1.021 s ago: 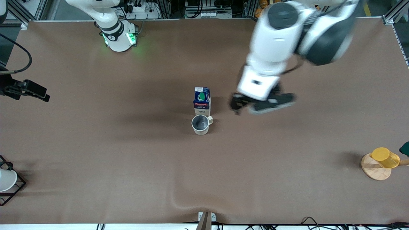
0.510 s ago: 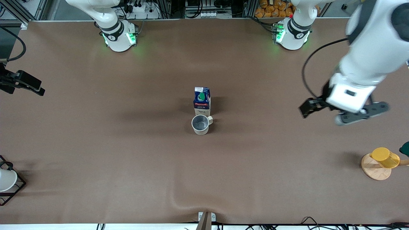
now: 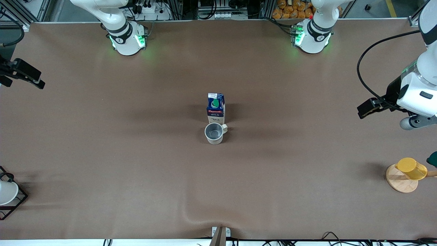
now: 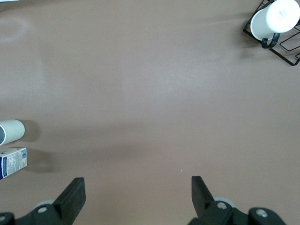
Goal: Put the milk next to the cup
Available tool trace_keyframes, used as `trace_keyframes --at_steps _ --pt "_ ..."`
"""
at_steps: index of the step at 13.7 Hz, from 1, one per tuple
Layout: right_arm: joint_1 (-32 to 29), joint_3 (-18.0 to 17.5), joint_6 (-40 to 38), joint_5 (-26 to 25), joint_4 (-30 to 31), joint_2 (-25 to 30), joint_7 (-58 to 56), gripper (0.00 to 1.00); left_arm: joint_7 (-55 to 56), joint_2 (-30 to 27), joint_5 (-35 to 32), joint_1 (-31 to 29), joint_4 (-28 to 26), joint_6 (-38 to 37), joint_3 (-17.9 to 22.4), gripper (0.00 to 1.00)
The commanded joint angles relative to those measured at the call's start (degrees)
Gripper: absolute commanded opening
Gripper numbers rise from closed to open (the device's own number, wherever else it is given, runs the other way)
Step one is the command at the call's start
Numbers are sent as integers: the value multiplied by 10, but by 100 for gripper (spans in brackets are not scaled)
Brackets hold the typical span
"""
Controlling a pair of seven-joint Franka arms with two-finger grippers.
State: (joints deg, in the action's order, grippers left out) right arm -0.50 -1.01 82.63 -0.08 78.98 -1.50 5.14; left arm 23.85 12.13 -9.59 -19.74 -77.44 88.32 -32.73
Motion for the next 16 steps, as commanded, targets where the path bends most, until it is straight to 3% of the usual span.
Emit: trace_keyframes --at_steps 1,5,6,11,16 --pt "-3 -5 10 -9 17 14 -2 100 -71 -52 26 21 -29 -17 58 100" --pt "-6 -1 11 -9 4 11 -5 100 -122 -91 75 173 -72 -18 251 100" --pt "-6 -1 11 -10 4 11 -5 100 -129 -103 77 188 -80 -18 273 100" --pt "-4 -4 13 -39 3 12 -6 100 -128 -142 82 198 -128 -15 278 100" --pt "-2 -5 16 -29 -8 8 -21 100 -130 -144 92 207 -125 -17 279 100"
